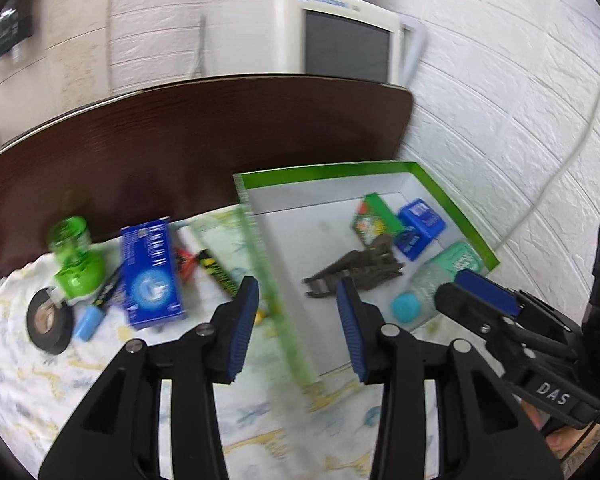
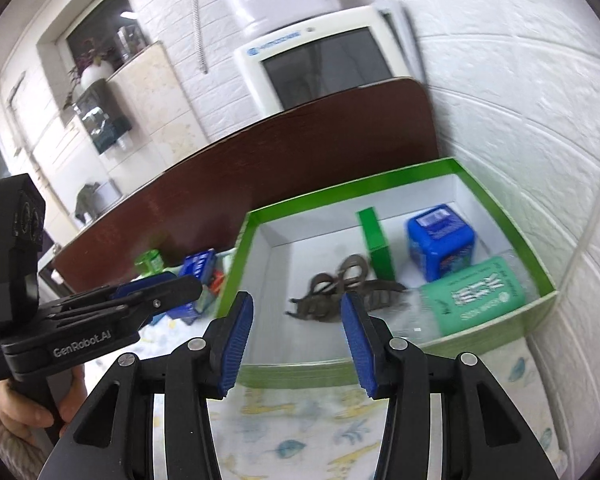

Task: Organize rigid objects
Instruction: 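Move the right gripper to the blue medicine box and grasp it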

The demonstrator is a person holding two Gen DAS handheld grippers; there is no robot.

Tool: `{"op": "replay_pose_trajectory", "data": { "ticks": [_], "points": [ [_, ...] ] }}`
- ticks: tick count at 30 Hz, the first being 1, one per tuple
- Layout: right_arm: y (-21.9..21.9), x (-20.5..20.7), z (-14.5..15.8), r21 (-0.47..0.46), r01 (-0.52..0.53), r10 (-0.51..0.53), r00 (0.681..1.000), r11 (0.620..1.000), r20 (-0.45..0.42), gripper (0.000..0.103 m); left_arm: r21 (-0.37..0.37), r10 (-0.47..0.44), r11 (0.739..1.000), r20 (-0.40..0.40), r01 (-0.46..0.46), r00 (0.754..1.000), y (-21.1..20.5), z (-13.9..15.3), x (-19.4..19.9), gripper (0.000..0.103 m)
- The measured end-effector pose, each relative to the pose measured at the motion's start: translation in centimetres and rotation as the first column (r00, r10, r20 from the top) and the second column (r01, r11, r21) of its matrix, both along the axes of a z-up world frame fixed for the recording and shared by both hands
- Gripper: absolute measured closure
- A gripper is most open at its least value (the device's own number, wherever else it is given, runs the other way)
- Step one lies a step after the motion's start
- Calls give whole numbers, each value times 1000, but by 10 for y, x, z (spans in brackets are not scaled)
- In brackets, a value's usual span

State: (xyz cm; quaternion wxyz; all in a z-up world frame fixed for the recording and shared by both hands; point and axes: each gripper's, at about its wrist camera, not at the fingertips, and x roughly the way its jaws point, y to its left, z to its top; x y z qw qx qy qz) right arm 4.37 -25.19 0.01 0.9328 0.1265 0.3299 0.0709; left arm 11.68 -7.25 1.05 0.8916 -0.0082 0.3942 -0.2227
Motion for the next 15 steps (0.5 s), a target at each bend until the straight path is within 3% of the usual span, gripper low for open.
{"op": "replay_pose_trajectory", "data": {
  "ticks": [8, 15],
  "points": [
    [70, 17, 2, -28, -167, 166, 986, 986, -13, 56, -41, 208, 977, -54, -210, 977, 90, -26, 4, 58],
    [128, 54, -10, -19, -209, 208, 976, 978, -69, 56, -92, 200, 974, -103, -209, 975, 121, -53, 7, 60]
  ]
}}
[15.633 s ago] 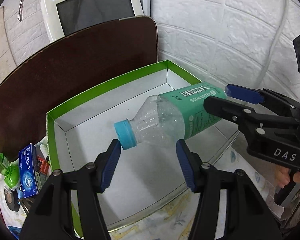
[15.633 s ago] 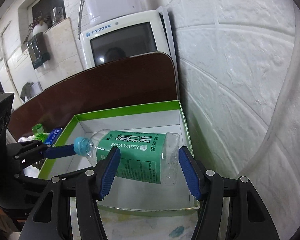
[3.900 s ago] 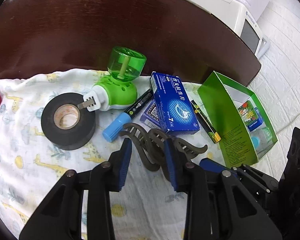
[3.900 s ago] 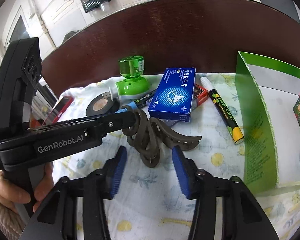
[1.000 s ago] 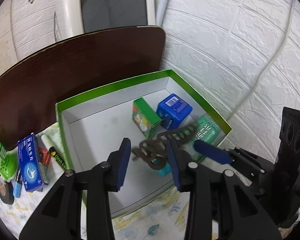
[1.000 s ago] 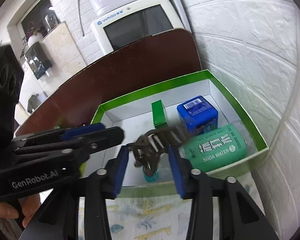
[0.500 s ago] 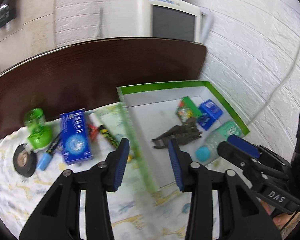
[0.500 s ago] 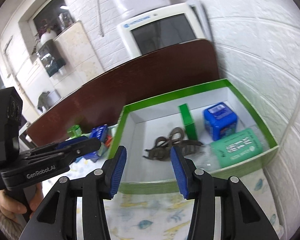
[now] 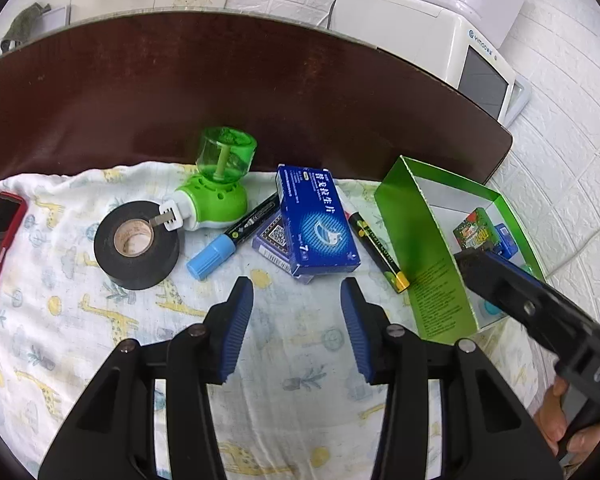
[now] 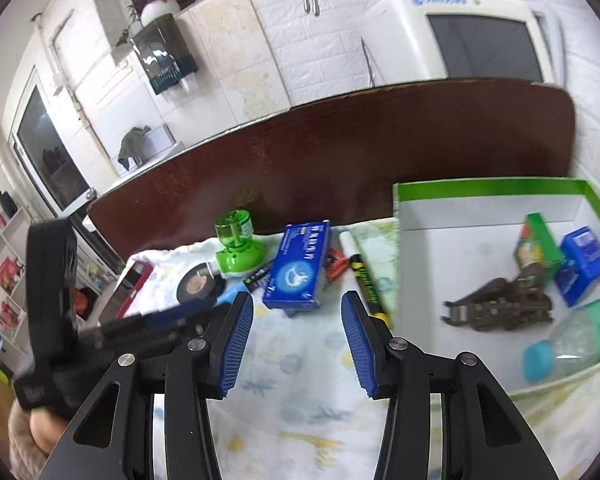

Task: Organize rigid objects
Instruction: 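Move the right gripper to the blue medicine box and grasp it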

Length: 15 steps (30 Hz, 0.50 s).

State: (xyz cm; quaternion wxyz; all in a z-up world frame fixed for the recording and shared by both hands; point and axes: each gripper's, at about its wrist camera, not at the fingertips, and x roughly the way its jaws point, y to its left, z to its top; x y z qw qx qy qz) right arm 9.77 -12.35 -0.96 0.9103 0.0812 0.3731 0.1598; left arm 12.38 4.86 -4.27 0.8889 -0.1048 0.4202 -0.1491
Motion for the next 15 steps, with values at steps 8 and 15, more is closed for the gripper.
{"op": "replay_pose_trajectory", "data": {
  "ticks": [8, 15],
  "points": [
    [38, 59, -29, 7, 60, -59, 992, 998, -109, 56, -32, -97, 995, -14, 96, 995, -4, -20, 22, 60],
    [36, 90, -48, 4, 116, -114, 978, 993, -176, 55, -49, -183, 982, -15, 182, 983, -17, -29, 48, 60]
  ]
}}
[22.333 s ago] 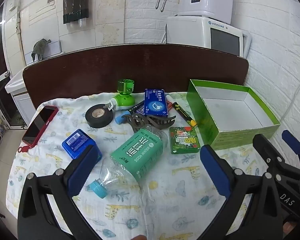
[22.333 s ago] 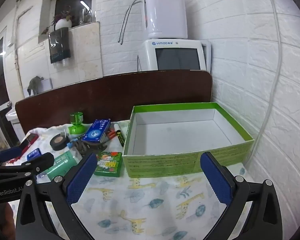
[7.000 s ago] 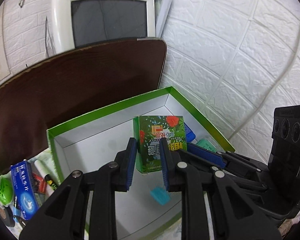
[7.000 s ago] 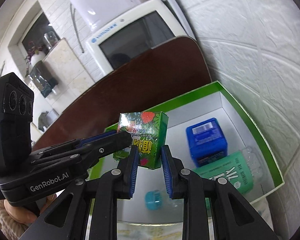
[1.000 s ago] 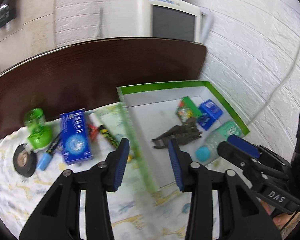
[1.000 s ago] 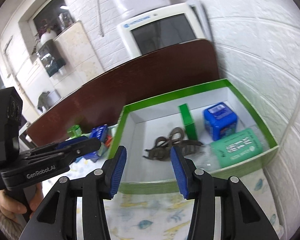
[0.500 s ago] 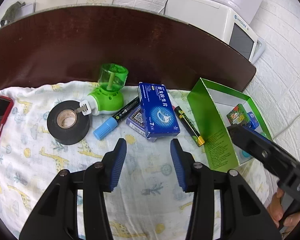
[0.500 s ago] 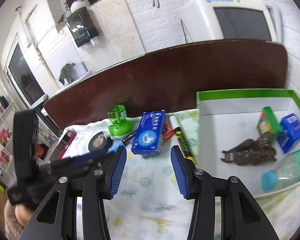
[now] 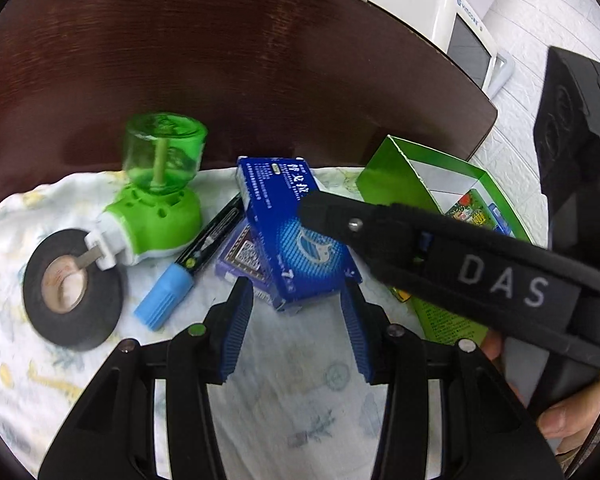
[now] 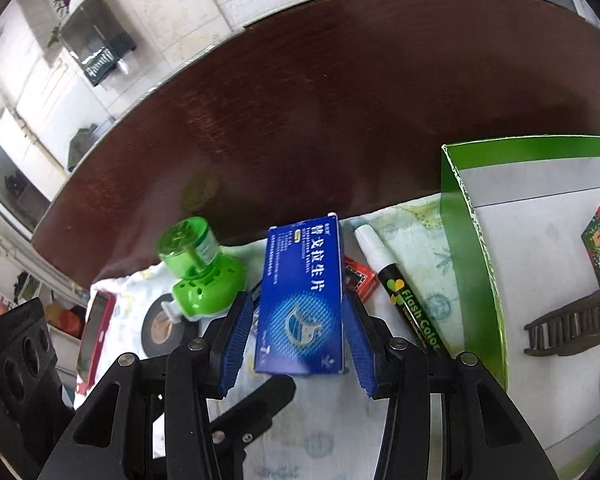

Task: Organize rigid objects
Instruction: 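Move the right gripper to the blue medicine box and grasp it, then lift the blue medicine box and carry it over the green box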

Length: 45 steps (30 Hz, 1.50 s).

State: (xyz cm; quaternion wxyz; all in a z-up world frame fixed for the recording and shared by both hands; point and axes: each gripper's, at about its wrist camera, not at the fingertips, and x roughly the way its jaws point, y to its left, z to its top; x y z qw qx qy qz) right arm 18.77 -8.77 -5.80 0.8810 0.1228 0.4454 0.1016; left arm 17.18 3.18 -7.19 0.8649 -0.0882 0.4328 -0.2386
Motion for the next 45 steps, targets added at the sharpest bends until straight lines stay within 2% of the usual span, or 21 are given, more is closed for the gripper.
{"op": "replay_pose_trajectory", "data": {
  "ticks": [4, 8, 10, 16, 21, 28, 35, 45],
  "points": [
    [0, 11, -7, -11, 5, -5, 1000, 1000, -18, 55, -15, -12, 1000, -10, 12, 1000, -4, -3, 16, 60],
    [3, 22, -17, -19, -5, 4, 998, 1000, -55, 55, 3, -17, 1000, -12, 17, 1000, -9, -4, 28, 59],
    [2, 25, -18, -29, -4, 2, 998, 1000, -57, 59, 11, -25, 1000, 0, 25, 1000, -12, -3, 31, 59],
    [0, 26, -15, -42, -12, 10, 999, 999, -49, 59, 17, -27, 999, 11, 27, 1000, -8, 0, 24, 59],
    [0, 14, 2, -43, -16, 15, 1000, 999, -5, 59, 17, -24, 1000, 51, 23, 998, -8, 20, 14, 59],
    [-16, -12, 43, -12, -19, 20, 996, 1000, 86, 59, 52, -37, 998, 150, 30, 988, -21, 62, -13, 59],
    [-59, -42, 80, 21, 20, -23, 985, 1000, 170, 59, 82, -92, 994, 222, 76, 971, -60, 97, -35, 59],
    [-136, -76, 99, 68, 143, -154, 964, 987, 218, 59, 129, -232, 970, 248, 205, 941, -153, 113, -47, 59]
  ]
}}
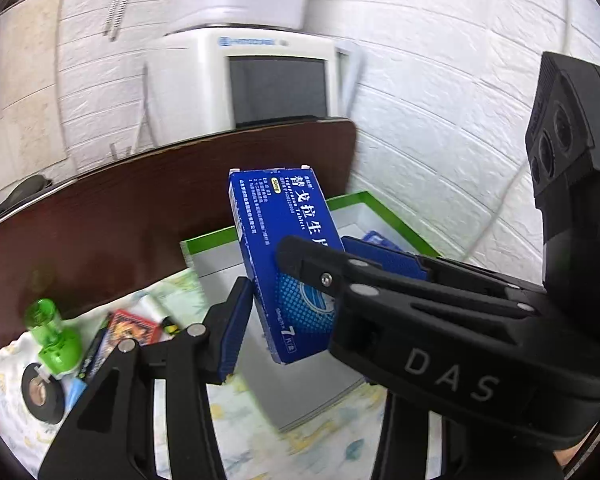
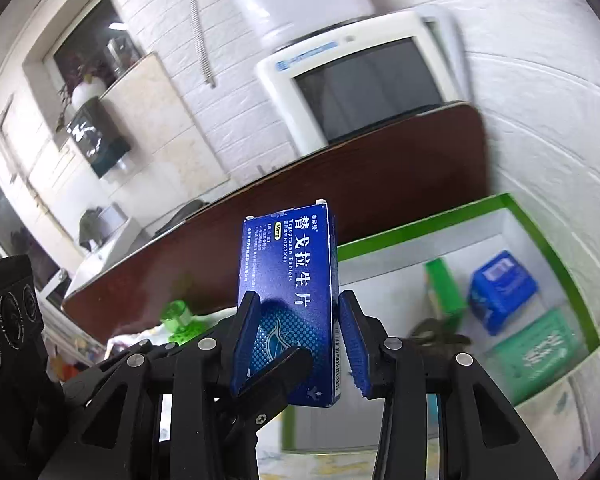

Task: Organize rigid objects
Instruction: 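Lift the blue medicine box and carry it over the green box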

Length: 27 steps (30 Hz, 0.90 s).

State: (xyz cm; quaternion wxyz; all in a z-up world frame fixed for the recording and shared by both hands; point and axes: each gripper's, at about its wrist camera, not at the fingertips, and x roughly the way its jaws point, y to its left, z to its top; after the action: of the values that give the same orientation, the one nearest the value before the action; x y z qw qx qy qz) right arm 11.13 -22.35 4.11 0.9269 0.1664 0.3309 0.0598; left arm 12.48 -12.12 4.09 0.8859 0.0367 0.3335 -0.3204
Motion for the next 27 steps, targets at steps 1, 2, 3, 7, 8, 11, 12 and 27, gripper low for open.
{"op": "replay_pose_trajectory", "data": {
  "ticks": [1, 2, 3, 7, 8, 11, 12, 27],
  "points": [
    [-10, -3, 0, 4, 18, -18, 1000, 1000, -1, 59, 8, -15, 1000, 1, 15, 1000, -11, 0, 0, 59],
    [-18, -5, -1, 9, 33, -33, 999, 999, -2, 59, 18, -31, 999, 1, 31, 1000, -20, 0, -2, 59],
    [-28, -8, -2, 15, 45, -45, 999, 999, -3, 59, 28, -46, 999, 0, 46, 999, -29, -1, -4, 59],
    [-61, -12, -10, 46, 97, -96, 995, 994, -15, 59, 55, -89, 994, -15, 90, 996, -59, -7, -4, 59],
    [-69, -13, -12, 51, 105, -104, 994, 993, -19, 59, 60, -95, 994, -20, 96, 995, -65, -9, -4, 59],
    [-85, -14, -19, 66, 130, -128, 991, 989, -34, 59, 73, -111, 991, -36, 113, 993, -80, -15, -2, 59],
    [-89, -14, -22, 70, 135, -132, 990, 988, -40, 59, 80, -114, 990, -41, 117, 993, -86, -17, 0, 59],
    [-121, -5, -51, 102, 160, -149, 983, 982, -110, 59, 131, -122, 982, -113, 137, 986, -111, -42, 11, 59]
  ]
}}
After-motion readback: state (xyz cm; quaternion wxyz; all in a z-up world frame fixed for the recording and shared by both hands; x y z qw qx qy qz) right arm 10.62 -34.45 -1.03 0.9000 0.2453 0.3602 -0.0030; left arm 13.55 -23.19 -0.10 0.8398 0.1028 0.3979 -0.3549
